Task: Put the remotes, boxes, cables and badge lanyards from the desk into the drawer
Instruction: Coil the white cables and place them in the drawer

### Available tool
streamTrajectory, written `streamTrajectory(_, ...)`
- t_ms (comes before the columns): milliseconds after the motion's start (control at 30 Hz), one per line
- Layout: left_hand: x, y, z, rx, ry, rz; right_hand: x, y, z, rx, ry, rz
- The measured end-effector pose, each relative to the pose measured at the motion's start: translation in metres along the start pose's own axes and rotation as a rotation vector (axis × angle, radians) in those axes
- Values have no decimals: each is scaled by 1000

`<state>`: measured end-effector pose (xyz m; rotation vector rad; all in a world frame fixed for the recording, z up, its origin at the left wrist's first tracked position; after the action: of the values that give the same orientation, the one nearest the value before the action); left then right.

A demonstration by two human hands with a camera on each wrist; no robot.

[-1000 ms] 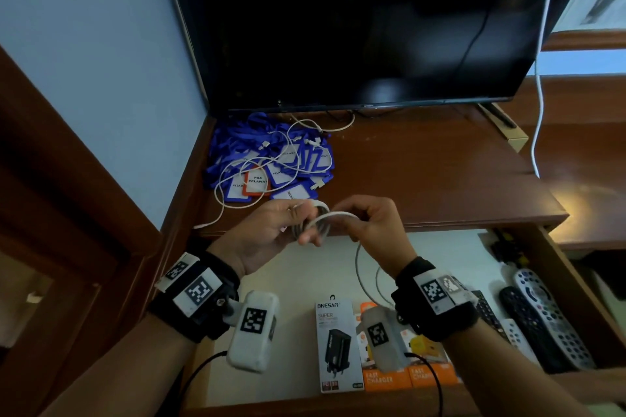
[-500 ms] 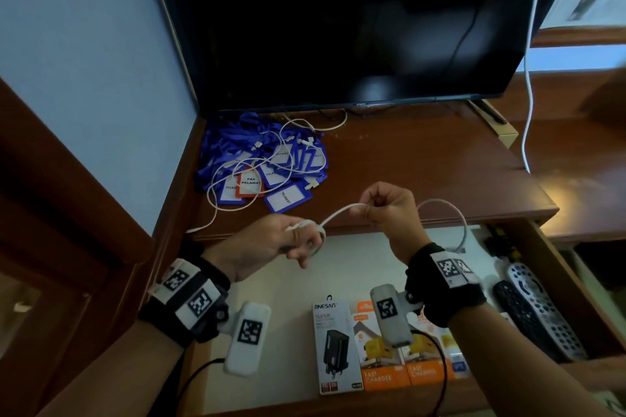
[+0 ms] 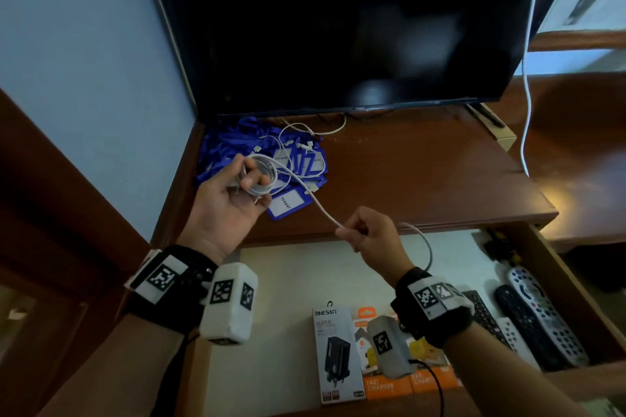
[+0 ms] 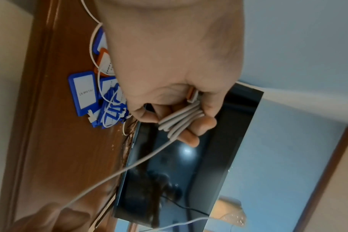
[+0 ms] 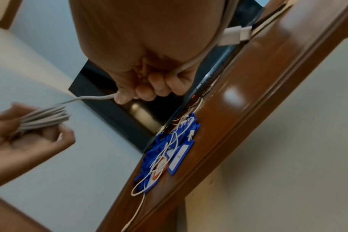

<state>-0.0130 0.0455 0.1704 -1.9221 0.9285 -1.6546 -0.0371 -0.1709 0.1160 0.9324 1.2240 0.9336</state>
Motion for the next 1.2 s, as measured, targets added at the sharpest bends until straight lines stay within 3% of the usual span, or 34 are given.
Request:
streamTrajectory(67,9,-3,-2,51,8,69,15,10,-1,-73,81,-110)
streamTrajectory(200,18,-2,-8,274,-34,795,42,32,-12,-218,270,-255)
streamTrajectory(333,-1,17,-2,206,-73,970,40,51,-15,-265,295,-197)
streamTrajectory(433,-5,24,-9,170,-58,1059,36,58,-15,-205,320,-32)
streamTrajectory(567,8,42,-17,107,116,1048,29,72,-13,-178,308,132)
streamTrajectory(667,20,52,-20,72,288,993,9,80,1,-157,188,200)
streamTrajectory(800,34,64,-21,31,405,888,-10,80,13,-116,102,212)
streamTrajectory(1033,53,78,-27,-22,484,807,-24,64,12,-80,-13,279)
streamTrajectory(1200,41,70,-24,-116,441,674,-39,52,9,-90,-75,366)
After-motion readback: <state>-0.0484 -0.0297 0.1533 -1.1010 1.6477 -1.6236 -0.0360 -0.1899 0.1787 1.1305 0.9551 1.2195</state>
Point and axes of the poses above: each hand's wrist, its own z-axis towards the middle knuckle, its own x-axis out of the palm, y = z × x, the point moved 10 cm from there along z, towards the middle knuckle, and after that the axes turned 5 degrees about -y, right-handed, at the moved point
